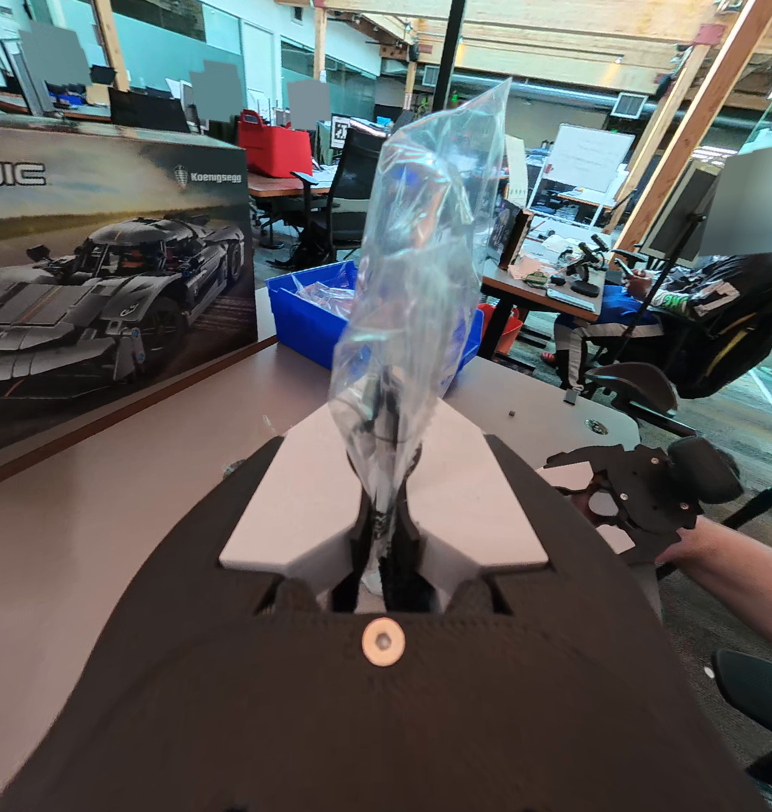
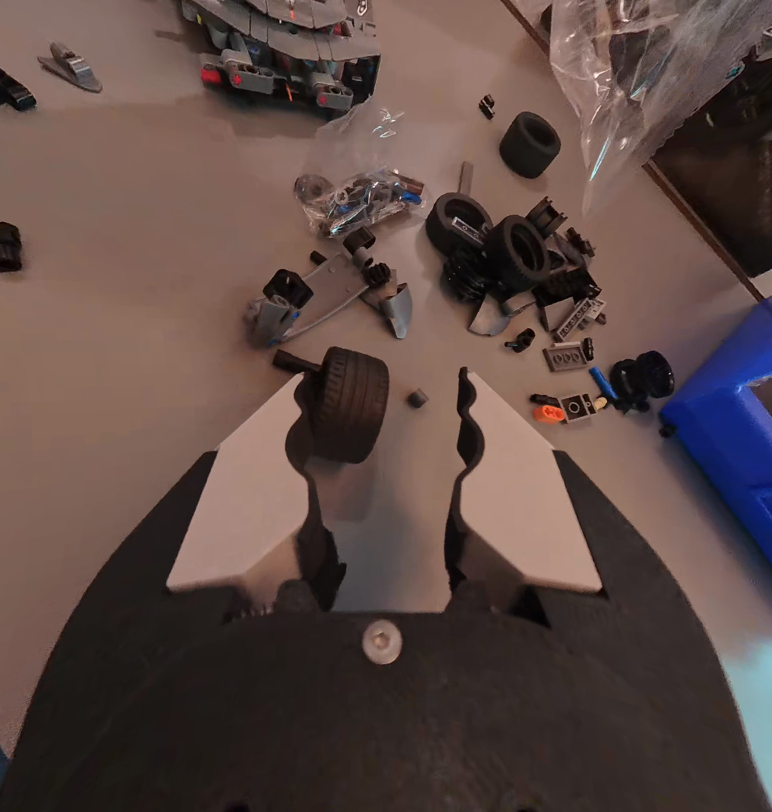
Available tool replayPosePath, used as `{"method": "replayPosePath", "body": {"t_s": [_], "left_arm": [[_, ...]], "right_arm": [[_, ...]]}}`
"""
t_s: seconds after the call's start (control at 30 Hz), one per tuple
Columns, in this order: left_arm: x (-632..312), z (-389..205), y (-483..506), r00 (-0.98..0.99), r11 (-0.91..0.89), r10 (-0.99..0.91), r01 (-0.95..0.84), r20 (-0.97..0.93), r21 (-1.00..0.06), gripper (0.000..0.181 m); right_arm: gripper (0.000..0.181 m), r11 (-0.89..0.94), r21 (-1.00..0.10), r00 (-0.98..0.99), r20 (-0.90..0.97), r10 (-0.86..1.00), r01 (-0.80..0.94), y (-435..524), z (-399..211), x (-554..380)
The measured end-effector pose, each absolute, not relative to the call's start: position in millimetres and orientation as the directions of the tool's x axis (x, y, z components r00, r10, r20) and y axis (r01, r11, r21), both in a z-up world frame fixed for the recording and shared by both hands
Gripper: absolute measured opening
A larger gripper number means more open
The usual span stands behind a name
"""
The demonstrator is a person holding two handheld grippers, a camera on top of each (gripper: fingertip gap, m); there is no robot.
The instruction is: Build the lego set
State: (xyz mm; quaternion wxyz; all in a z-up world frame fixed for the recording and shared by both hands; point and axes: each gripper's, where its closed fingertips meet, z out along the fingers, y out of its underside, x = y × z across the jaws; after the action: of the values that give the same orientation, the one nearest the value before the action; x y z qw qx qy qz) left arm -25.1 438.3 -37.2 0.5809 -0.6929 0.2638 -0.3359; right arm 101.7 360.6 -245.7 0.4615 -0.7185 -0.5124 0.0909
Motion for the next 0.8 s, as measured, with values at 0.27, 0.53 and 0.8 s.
{"method": "replayPosePath", "body": {"t_s": [0.27, 0.53, 0.8], "left_arm": [[-19, -35, 441, 0.717, -0.213, -0.683, -0.014, 0.139, -0.977, 0.0], [-4, -20, 448, 0.744, -0.205, -0.651, 0.022, 0.153, -0.979, 0.0], [7, -5, 448, 0.747, -0.187, -0.655, -0.014, 0.114, -0.982, 0.0]], "right_arm": [[0.065, -0.043, -0.864, 0.49, 0.243, 0.837, 0.502, 359, -221, 105], [0.07, -0.079, -0.95, 0.553, 0.106, 0.827, 0.301, 364, -192, 118], [0.067, -0.115, -0.985, 0.57, -0.02, 0.821, 0.132, 367, -173, 131]]}}
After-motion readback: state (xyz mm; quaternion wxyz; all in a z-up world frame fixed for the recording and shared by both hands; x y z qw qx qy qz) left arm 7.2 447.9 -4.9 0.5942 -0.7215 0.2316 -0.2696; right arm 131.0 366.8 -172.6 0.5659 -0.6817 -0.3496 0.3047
